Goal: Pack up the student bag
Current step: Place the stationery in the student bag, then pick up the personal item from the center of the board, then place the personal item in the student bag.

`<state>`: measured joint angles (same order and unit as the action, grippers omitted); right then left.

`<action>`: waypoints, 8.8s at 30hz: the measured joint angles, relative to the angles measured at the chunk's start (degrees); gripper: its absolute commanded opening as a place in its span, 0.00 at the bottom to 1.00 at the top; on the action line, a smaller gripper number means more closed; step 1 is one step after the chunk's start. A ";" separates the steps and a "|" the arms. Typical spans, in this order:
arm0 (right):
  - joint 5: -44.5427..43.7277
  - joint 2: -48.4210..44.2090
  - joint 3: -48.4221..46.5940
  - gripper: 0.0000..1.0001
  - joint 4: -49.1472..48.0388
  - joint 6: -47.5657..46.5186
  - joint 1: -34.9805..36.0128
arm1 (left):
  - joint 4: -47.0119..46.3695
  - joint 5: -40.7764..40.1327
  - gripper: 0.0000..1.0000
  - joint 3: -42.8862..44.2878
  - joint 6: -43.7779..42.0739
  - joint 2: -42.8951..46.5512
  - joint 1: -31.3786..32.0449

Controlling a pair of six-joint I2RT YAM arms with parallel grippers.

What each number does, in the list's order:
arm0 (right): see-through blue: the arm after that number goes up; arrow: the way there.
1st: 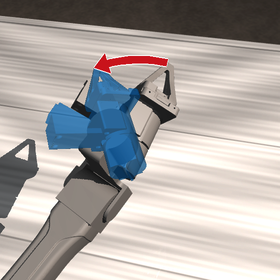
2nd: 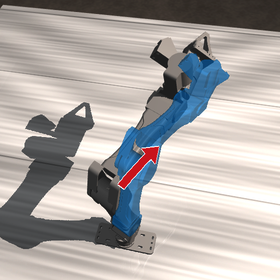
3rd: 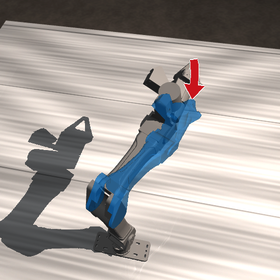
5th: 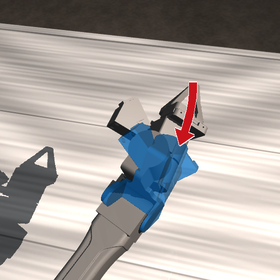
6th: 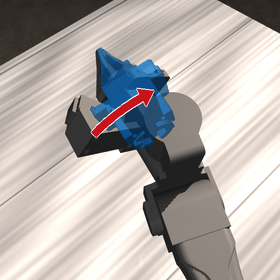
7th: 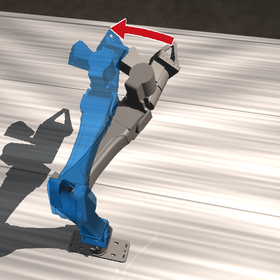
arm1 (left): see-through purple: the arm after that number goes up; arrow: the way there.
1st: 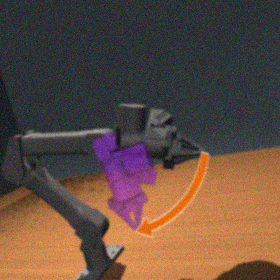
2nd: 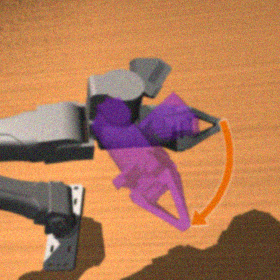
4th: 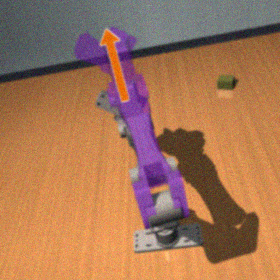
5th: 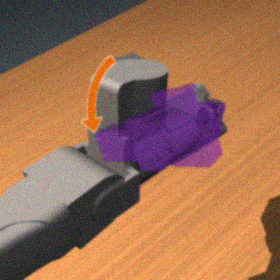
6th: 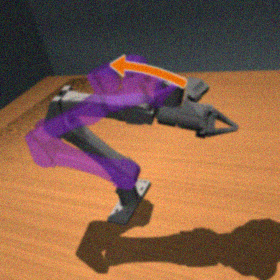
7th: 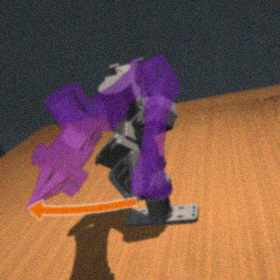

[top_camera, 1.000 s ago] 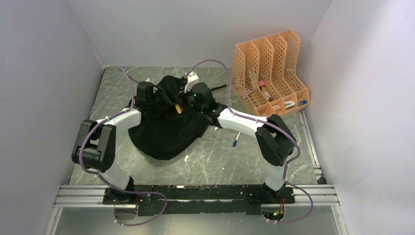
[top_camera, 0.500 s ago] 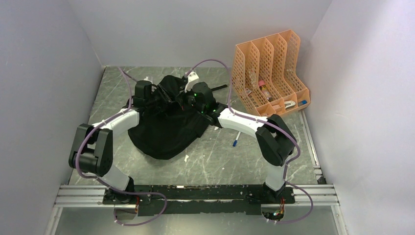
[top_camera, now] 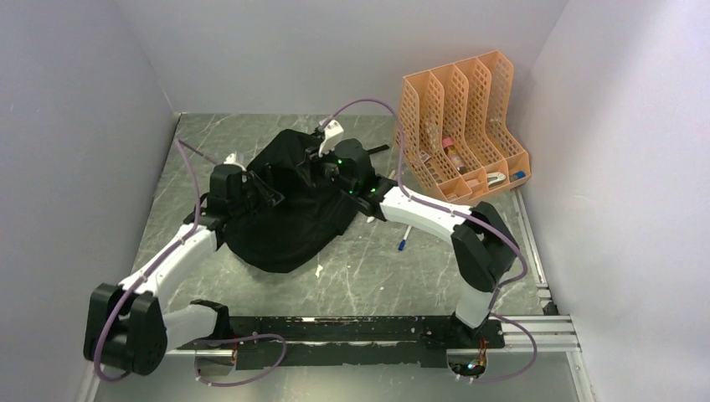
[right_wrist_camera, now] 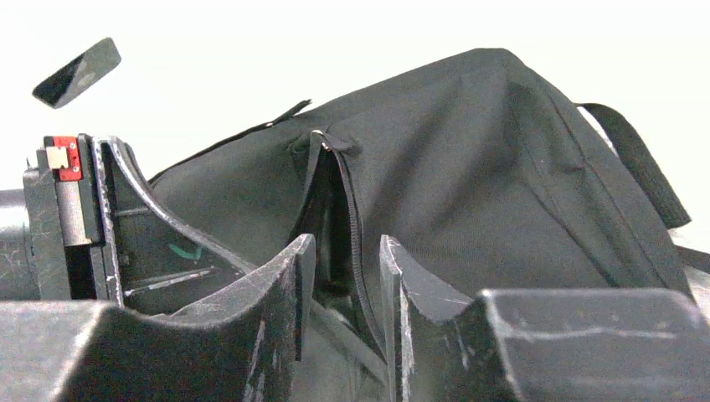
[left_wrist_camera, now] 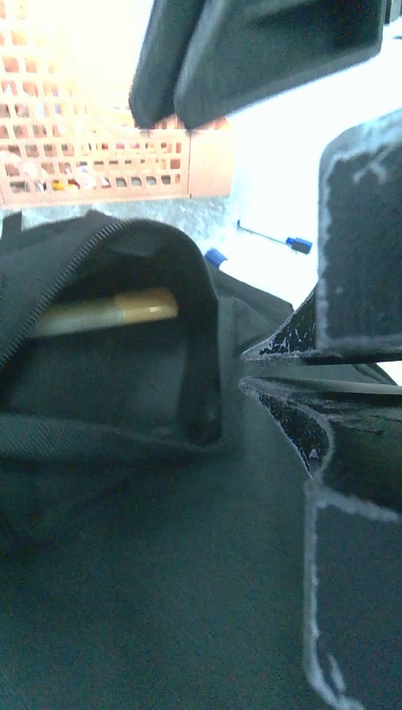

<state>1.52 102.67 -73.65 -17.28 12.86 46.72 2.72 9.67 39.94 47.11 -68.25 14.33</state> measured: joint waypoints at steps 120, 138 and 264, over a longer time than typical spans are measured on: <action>4.66 -14.84 14.82 0.00 0.17 29.94 -3.98 | -12.87 15.56 0.50 -0.31 -7.74 7.39 7.28; 14.84 -15.30 14.86 0.00 -6.73 29.75 -4.13 | -14.34 17.90 0.47 -0.70 -7.67 6.84 7.65; -4.33 -0.55 -3.43 0.36 11.72 -2.67 3.04 | 3.80 -9.40 0.38 5.33 -8.68 4.31 3.34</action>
<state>-2.81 102.13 -77.08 -5.56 10.20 49.76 6.52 0.27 45.28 38.44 -63.94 17.67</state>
